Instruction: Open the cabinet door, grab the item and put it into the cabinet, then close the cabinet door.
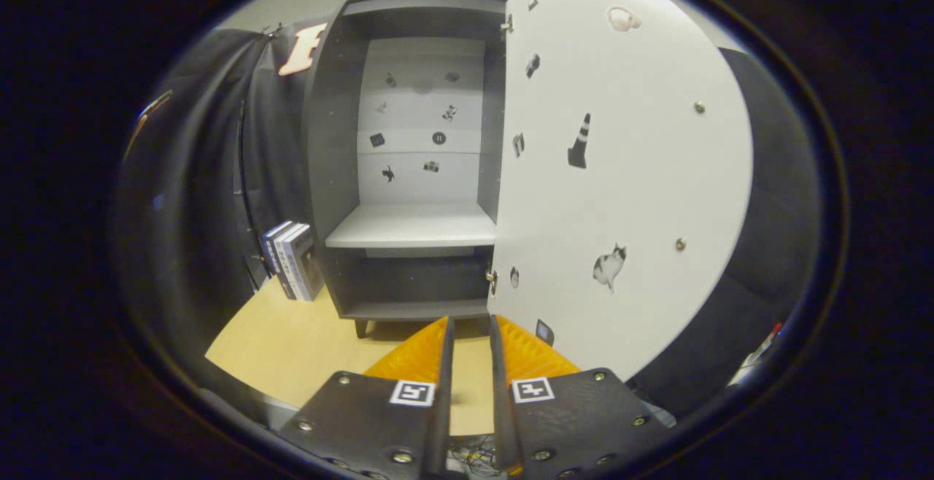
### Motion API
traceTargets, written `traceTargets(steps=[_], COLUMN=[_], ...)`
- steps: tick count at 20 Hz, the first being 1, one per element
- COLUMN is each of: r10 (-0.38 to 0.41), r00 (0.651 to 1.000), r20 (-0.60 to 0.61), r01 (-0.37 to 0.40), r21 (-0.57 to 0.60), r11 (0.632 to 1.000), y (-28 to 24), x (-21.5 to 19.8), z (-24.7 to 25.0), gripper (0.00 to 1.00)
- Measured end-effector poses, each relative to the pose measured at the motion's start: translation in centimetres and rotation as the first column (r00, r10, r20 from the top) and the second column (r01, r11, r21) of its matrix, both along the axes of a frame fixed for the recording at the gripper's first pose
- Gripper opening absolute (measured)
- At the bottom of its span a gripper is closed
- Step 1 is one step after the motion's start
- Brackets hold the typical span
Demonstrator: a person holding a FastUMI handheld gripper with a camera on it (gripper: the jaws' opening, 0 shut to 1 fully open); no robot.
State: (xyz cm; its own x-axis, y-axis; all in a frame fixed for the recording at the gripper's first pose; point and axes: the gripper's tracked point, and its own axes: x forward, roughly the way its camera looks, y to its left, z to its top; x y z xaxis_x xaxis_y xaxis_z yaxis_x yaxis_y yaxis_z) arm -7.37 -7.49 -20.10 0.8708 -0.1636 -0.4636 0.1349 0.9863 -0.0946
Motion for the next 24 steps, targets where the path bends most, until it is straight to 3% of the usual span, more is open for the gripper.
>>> traceTargets(steps=[1,7,15,24], r10=[0.009,0.048,0.108,0.175], r00=[0.999,0.970,0.911,0.863], r20=[-0.030,-0.237,-0.398,-0.475], r01=[-0.009,-0.038,-0.084,-0.142], r21=[0.012,0.046,0.078,0.105], r11=[1.000,0.998,0.993,0.984], y=[0.2,0.9,0.9,1.5], x=[0.0,-0.4,1.1,4.0], z=[-1.5,-11.4,-21.3,-26.5], gripper=[0.39,0.69,0.74,0.75])
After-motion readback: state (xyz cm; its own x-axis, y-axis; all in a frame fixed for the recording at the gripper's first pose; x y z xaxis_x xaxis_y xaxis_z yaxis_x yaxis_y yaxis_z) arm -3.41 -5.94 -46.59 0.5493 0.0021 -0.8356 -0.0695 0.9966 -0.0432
